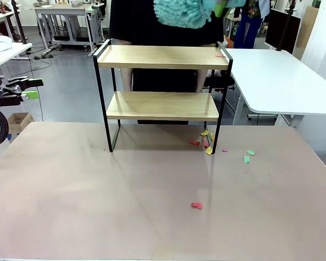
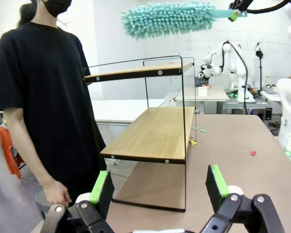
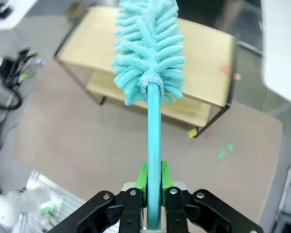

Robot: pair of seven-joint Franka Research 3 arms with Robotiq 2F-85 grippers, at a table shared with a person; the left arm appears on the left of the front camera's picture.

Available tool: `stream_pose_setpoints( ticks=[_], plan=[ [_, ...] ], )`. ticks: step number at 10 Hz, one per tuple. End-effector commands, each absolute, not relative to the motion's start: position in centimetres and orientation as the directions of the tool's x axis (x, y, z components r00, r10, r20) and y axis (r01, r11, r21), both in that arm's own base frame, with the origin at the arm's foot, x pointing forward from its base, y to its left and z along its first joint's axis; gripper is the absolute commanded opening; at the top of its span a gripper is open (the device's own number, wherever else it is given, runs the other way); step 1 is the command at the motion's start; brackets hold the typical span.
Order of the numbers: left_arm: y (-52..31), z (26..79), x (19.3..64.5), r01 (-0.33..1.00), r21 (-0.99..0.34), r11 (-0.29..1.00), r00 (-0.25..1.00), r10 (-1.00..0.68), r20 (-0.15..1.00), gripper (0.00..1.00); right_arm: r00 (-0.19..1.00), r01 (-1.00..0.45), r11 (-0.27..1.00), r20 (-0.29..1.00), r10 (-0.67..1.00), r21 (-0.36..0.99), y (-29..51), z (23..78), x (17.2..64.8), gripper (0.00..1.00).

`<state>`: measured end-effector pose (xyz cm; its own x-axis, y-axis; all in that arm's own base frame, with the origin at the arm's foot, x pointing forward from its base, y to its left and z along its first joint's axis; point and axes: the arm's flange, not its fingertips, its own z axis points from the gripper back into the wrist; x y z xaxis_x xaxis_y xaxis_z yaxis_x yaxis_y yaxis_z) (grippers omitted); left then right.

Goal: Clean the shelf.
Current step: Clean the specific section of the Shelf indicated by the human with the Duster.

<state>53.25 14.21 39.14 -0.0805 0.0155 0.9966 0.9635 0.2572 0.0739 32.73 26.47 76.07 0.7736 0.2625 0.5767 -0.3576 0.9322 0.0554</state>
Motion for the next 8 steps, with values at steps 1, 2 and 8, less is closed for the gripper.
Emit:
stream_pose_setpoints(
  ticks=[1, 2, 8],
  plan=[
    [14.2, 39.4, 53.1, 0.963, 0.086, 0.254, -0.092, 0.011, 0.996, 1.00, 0.742, -0.541, 0.832, 0.537, 0.401, 0.126, 23.0, 74.3, 30.6, 0.13],
    [14.2, 39.4, 53.1, 0.963, 0.086, 0.254, -0.092, 0.011, 0.996, 1.00, 0.721, -0.611, 0.782, 0.496, 0.484, 0.123, 22.1, 73.3, 29.3, 0.13],
    [14.2, 39.4, 53.1, 0.963, 0.086, 0.254, -0.092, 0.011, 0.996, 1.00, 0.591, -0.799, 0.601, 0.193, 0.783, 0.009, 15.9, 65.1, 24.4, 0.13]
  ],
)
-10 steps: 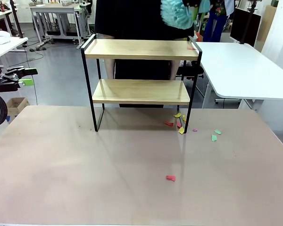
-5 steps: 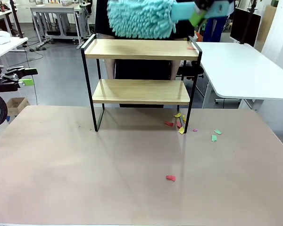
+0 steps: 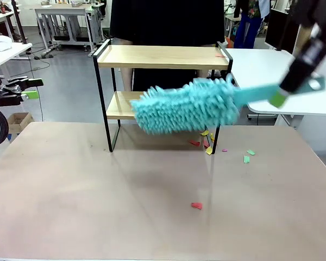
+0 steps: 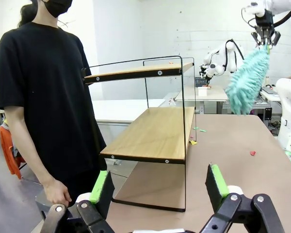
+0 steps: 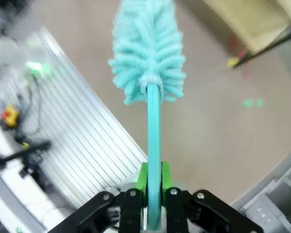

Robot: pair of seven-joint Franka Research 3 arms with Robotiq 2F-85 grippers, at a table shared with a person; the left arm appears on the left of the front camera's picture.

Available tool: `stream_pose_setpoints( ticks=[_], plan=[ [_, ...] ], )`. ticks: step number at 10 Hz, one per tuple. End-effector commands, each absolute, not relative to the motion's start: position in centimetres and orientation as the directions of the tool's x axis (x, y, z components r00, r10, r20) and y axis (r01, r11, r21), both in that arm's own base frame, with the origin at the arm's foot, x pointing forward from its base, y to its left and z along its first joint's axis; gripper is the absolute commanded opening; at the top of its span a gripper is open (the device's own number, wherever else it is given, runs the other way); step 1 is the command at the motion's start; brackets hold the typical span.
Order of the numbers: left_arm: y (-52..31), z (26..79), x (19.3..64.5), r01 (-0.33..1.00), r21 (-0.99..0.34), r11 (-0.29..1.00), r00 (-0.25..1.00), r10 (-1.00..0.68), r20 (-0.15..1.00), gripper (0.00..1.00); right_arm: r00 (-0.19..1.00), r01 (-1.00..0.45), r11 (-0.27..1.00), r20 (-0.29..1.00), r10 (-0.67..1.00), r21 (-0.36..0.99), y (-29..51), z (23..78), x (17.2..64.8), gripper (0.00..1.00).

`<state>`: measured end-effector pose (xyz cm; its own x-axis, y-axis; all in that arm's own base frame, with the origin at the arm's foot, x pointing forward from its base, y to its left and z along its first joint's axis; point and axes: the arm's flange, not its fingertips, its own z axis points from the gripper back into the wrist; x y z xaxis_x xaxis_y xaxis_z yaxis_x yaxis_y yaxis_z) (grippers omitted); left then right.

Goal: Clean the shelf.
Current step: Clean the specific section of the Shelf indicated by the human with the Duster.

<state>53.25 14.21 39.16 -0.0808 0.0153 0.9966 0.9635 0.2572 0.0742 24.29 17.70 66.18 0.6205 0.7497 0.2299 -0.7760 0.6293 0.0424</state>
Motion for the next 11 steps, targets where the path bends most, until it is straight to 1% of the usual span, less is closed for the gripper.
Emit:
stream_pose_setpoints(
  ticks=[1, 3, 4, 5, 6, 7, 11],
  plan=[
    [14.2, 39.4, 53.1, 0.963, 0.086, 0.254, -0.092, 0.011, 0.996, 1.00, 0.589, -0.805, 0.593, 0.141, 0.796, 0.012, 14.9, 63.5, 24.1, 0.13],
    [14.2, 39.4, 53.1, 0.963, 0.086, 0.254, -0.092, 0.011, 0.996, 1.00, 0.580, -0.814, 0.581, 0.068, 0.812, 0.006, 12.9, 60.8, 23.7, 0.13],
    [14.2, 39.4, 53.1, 0.963, 0.086, 0.254, -0.092, 0.011, 0.996, 1.00, 0.577, -0.816, 0.578, 0.058, 0.814, 0.009, 12.3, 59.9, 23.8, 0.13],
    [14.2, 39.4, 53.1, 0.963, 0.086, 0.254, -0.092, 0.011, 0.996, 1.00, 0.546, -0.838, 0.545, 0.077, 0.834, 0.030, 12.2, 59.6, 24.1, 0.13],
    [14.2, 39.4, 53.1, 0.963, 0.086, 0.254, -0.092, 0.011, 0.996, 1.00, 0.570, -0.821, 0.571, 0.093, 0.817, 0.012, 12.9, 59.8, 25.3, 0.13],
    [14.2, 39.4, 53.1, 0.963, 0.086, 0.254, -0.092, 0.011, 0.996, 1.00, 0.590, -0.807, 0.590, 0.043, 0.806, 0.029, 13.1, 59.4, 23.9, 0.13],
    [14.2, 39.4, 53.1, 0.963, 0.086, 0.254, -0.092, 0.011, 0.996, 1.00, 0.590, -0.807, 0.590, 0.043, 0.806, 0.029, 13.1, 59.4, 23.9, 0.13]
  ],
)
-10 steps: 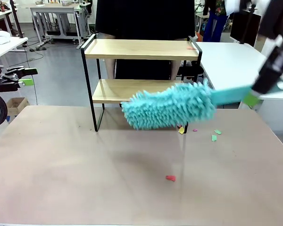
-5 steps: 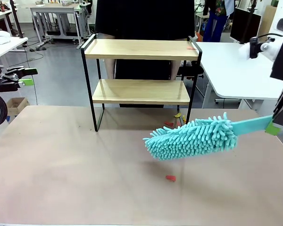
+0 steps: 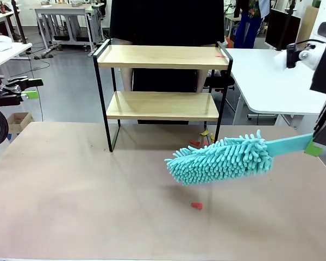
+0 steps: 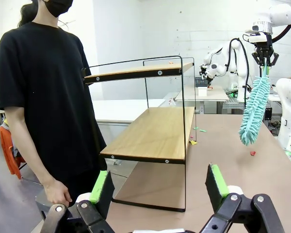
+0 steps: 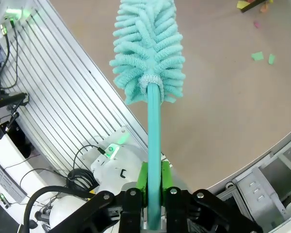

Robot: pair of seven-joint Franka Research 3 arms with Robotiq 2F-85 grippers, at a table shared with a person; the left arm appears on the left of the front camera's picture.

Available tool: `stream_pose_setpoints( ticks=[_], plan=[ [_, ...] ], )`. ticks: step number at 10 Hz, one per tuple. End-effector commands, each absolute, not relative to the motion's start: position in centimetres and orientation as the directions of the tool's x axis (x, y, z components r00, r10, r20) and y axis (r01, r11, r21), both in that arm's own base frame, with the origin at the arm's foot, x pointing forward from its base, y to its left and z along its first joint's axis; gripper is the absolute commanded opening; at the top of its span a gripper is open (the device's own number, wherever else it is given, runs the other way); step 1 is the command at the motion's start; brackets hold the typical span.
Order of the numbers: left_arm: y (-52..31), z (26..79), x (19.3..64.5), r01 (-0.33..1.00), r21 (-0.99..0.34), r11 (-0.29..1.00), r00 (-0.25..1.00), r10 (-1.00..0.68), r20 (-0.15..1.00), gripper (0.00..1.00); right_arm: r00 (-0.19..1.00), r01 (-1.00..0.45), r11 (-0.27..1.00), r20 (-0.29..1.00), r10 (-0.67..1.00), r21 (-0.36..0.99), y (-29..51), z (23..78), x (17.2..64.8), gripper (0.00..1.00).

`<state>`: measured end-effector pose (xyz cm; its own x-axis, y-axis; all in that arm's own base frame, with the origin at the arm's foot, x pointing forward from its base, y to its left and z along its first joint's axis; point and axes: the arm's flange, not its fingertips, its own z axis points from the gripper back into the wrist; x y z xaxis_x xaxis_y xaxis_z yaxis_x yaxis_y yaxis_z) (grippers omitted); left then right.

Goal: Clean the shelf.
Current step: Hand the Duster back to the human.

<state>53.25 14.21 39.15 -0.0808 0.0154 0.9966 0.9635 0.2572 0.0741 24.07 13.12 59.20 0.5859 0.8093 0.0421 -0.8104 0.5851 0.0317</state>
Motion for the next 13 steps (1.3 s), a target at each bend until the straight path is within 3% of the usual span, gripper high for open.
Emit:
stream_pose_setpoints(
  ticks=[1, 8, 9, 13],
  plan=[
    [14.2, 39.4, 53.1, 0.963, 0.086, 0.254, -0.092, 0.011, 0.996, 1.00, 0.590, -0.807, 0.590, 0.043, 0.806, 0.029, 13.1, 59.4, 23.9, 0.13],
    [14.2, 39.2, 53.3, 0.964, 0.074, 0.257, -0.081, 0.015, 0.997, 1.00, 0.586, -0.810, 0.585, 0.042, 0.809, 0.032, 13.1, 59.2, 24.1, 0.13],
    [13.4, 39.9, 51.5, 0.955, 0.091, 0.282, -0.088, -0.023, 0.996, 1.00, 0.538, -0.842, 0.530, 0.119, 0.834, 0.099, 12.4, 59.4, 25.9, 0.13],
    [5.0, 39.6, 44.3, 0.939, 0.052, 0.341, -0.045, -0.027, 0.999, 1.00, 0.316, -0.948, 0.282, 0.379, 0.870, 0.145, 7.1, 59.5, 32.7, 0.13]
  ],
)
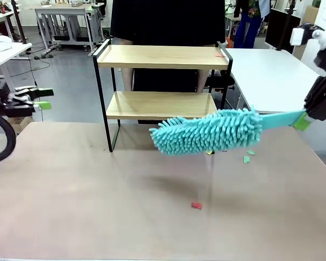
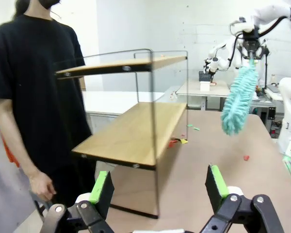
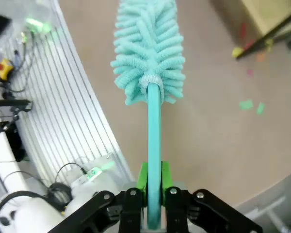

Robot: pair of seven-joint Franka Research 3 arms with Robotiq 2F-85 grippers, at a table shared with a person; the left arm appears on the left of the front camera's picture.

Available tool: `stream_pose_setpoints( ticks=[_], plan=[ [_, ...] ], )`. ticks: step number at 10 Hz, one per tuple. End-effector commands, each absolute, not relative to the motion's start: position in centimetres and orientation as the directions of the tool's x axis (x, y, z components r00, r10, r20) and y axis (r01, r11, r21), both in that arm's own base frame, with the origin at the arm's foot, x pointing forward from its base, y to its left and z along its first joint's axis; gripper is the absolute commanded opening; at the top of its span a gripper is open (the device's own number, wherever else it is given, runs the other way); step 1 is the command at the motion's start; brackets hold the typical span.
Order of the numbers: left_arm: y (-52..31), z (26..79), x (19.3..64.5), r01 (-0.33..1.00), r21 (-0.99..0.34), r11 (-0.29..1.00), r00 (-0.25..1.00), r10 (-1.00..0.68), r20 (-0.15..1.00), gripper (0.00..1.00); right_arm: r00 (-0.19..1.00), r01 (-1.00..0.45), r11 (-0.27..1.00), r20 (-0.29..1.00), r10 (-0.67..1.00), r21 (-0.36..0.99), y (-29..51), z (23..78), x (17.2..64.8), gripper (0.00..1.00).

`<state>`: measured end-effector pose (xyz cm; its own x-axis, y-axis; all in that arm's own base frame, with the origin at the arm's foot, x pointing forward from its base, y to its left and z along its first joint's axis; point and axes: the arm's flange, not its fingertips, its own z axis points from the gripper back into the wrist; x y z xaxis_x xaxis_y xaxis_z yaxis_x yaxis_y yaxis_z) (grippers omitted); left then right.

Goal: Clean the shelf.
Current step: Hand the Duster back to the human.

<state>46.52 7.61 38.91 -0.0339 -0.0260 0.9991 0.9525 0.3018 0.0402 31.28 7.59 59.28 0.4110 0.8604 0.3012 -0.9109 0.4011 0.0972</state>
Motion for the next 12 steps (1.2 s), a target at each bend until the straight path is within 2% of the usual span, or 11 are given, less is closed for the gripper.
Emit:
stream_pose_setpoints(
  ticks=[1, 3, 6, 8, 9, 12],
  plan=[
    [2.8, 39.7, 42.3, 0.933, 0.036, 0.358, -0.024, -0.037, 0.999, 1.00, 0.231, -0.972, 0.188, 0.441, 0.867, 0.140, 5.7, 59.6, 33.9, 0.13],
    [-0.7, 39.9, 38.8, 0.932, 0.007, 0.363, 0.002, -0.024, 1.000, 1.00, 0.147, -0.984, 0.075, 0.493, 0.857, 0.164, 3.8, 59.0, 35.2, 0.13],
    [-4.2, 40.5, 34.8, 0.910, -0.013, 0.415, 0.009, 0.012, 1.000, 1.00, 0.103, -0.986, 0.015, 0.529, 0.842, 0.168, 1.8, 57.5, 36.1, 0.13],
    [-4.9, 40.7, 33.0, 0.916, -0.004, 0.401, 0.013, -0.019, 1.000, 1.00, 0.121, -0.983, 0.017, 0.583, 0.803, 0.182, 1.2, 56.8, 37.0, 0.13],
    [-3.3, 41.1, 38.7, 0.924, -0.003, 0.384, 0.003, 0.000, 1.000, 1.00, 0.123, -0.984, 0.037, 0.514, 0.849, 0.174, 1.8, 56.7, 35.9, 0.13],
    [-3.6, 41.3, 38.8, 0.922, -0.004, 0.388, 0.008, -0.008, 1.000, 1.00, 0.123, -0.984, 0.037, 0.514, 0.849, 0.174, 1.8, 56.7, 35.9, 0.13]
  ],
)
